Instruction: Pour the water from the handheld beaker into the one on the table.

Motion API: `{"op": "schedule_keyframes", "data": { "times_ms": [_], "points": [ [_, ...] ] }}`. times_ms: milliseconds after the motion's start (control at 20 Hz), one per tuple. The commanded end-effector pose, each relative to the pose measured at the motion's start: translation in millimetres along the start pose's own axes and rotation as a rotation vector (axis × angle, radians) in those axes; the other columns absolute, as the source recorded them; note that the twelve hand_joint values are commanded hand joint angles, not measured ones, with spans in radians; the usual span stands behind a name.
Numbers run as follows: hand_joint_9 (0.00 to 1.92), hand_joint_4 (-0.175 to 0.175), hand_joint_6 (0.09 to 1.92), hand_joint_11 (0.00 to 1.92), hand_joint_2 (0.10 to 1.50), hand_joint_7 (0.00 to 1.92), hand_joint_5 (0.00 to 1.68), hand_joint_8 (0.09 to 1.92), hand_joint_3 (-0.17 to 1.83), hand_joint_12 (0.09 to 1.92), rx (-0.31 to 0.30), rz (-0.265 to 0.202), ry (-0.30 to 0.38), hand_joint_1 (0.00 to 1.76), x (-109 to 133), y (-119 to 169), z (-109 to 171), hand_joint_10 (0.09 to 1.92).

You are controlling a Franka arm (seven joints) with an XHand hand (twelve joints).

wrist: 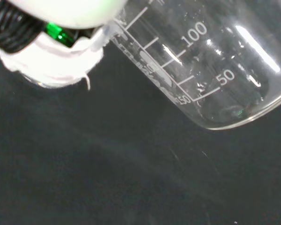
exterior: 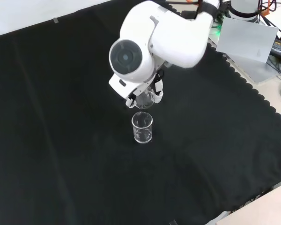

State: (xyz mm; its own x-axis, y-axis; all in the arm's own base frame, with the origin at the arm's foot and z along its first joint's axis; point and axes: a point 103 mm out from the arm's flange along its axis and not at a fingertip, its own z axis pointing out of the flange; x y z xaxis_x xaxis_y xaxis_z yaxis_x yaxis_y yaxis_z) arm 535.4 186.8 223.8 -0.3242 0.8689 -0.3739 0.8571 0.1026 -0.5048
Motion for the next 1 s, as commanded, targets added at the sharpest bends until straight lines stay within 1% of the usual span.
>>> {"op": "schedule_keyframes", "data": {
  "times_ms": [50, 250, 650, 1000],
  "points": [
    [1.69, 0.175, 0.68, 1.41, 0.64, 1.75, 1.28, 0.09, 0.70, 0.73, -0.059, -0.040, 0.132, 1.13, -11, -1, -1, 0.09],
    [1.69, 0.175, 0.68, 1.41, 0.64, 1.75, 1.28, 0.09, 0.70, 0.73, -0.077, -0.048, 0.173, 1.13, -16, 0, 0, 0.09],
    [1.69, 0.175, 0.68, 1.41, 0.64, 1.75, 1.28, 0.09, 0.70, 0.73, -0.113, -0.057, 0.232, 1.13, -32, 2, 6, 0.09],
    [1.69, 0.175, 0.68, 1.40, 0.64, 1.75, 1.28, 0.09, 0.69, 0.74, -0.127, -0.064, 0.267, 1.13, -44, 7, 14, 0.09]
  ]
}}
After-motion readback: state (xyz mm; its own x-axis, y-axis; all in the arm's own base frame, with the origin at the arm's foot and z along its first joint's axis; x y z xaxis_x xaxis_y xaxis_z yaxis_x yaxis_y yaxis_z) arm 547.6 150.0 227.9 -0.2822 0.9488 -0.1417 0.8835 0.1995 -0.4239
